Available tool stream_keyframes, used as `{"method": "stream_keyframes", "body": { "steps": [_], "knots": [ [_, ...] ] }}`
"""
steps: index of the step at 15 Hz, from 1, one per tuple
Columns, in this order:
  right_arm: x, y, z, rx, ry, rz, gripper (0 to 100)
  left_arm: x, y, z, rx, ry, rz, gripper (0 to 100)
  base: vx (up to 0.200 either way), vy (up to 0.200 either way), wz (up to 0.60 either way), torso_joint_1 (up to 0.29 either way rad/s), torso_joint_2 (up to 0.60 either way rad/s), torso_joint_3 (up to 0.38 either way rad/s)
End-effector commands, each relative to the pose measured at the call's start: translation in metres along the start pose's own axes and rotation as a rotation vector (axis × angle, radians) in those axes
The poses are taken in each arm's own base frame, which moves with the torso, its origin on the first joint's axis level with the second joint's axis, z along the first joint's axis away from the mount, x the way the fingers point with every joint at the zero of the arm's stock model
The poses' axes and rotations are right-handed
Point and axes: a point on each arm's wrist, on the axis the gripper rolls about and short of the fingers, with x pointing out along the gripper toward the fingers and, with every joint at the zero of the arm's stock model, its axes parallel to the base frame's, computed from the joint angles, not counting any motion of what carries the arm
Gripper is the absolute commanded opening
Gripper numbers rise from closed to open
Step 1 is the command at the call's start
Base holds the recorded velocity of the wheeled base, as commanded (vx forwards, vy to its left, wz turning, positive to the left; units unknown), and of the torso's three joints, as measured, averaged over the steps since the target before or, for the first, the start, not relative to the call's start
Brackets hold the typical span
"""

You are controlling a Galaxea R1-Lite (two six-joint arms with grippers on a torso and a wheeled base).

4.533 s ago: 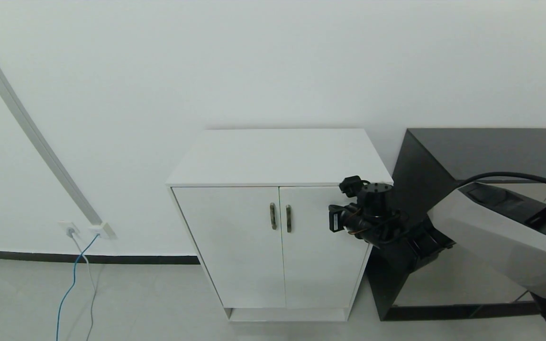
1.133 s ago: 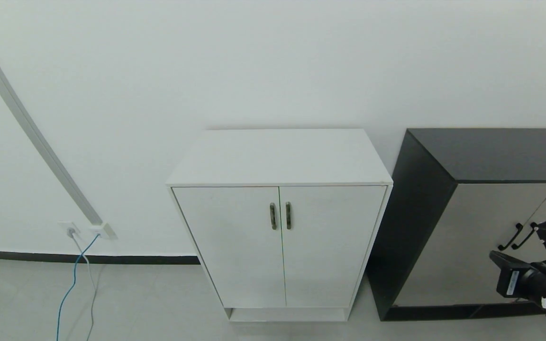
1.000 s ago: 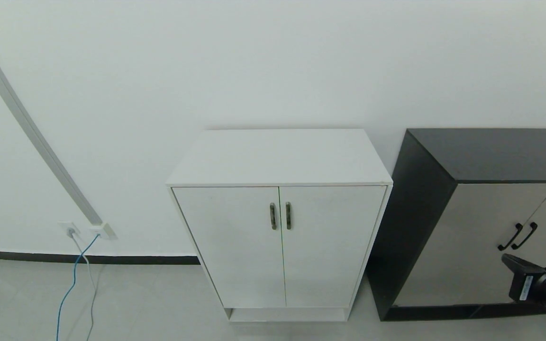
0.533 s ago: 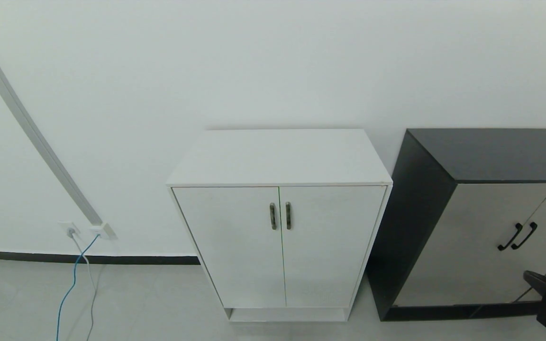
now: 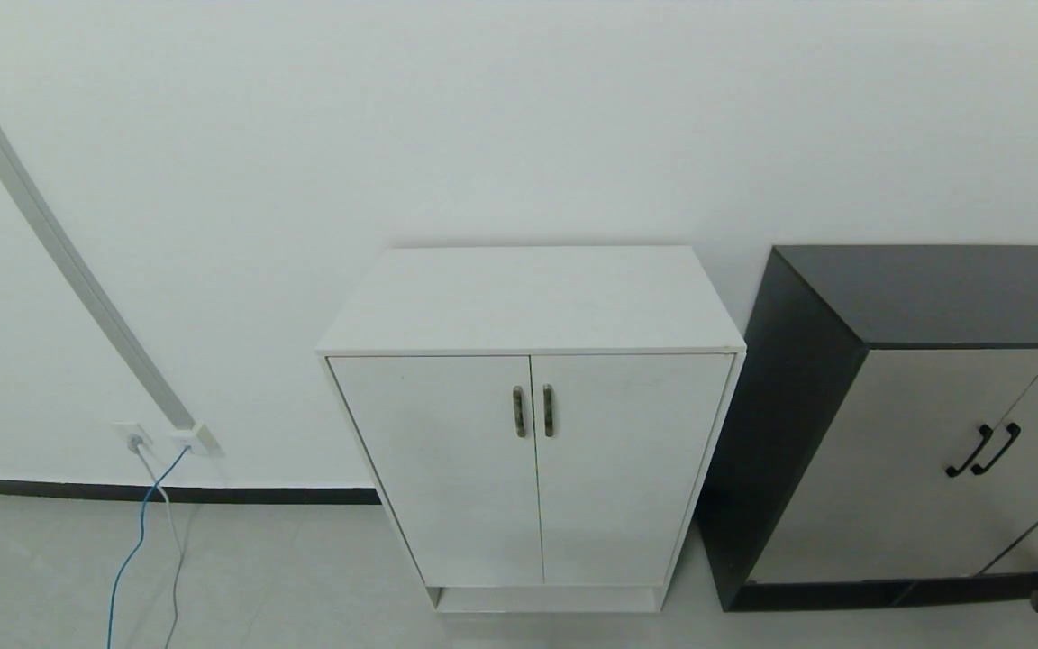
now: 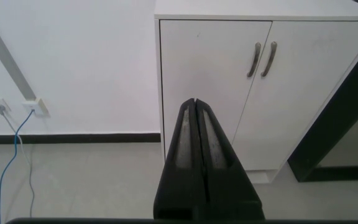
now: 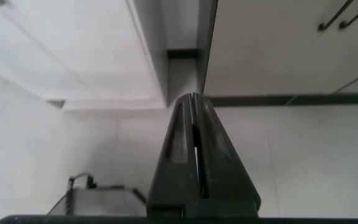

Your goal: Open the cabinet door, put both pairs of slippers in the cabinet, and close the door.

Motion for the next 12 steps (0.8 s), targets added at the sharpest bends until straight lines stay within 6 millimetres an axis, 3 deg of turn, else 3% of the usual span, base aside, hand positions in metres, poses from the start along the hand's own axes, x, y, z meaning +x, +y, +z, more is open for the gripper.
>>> {"method": "stream_keyframes", "body": {
  "steps": [1, 8, 12],
  "knots": [
    [-0.017, 0.001, -0.004, -0.002, -0.069, 0.001, 0, 0.000, 0.000, 0.000, 0.000, 0.000, 0.000, 0, 0.000, 0.000, 0.00, 0.000, 0.00, 0.000],
    [-0.057, 0.003, -0.048, -0.037, -0.052, 0.071, 0, 0.000, 0.000, 0.000, 0.000, 0.000, 0.000, 0, 0.000, 0.000, 0.00, 0.000, 0.00, 0.000],
    [-0.063, 0.002, -0.051, -0.058, -0.062, 0.126, 0, 0.000, 0.000, 0.000, 0.000, 0.000, 0.002, 0, 0.000, 0.000, 0.00, 0.000, 0.00, 0.000]
  ]
}}
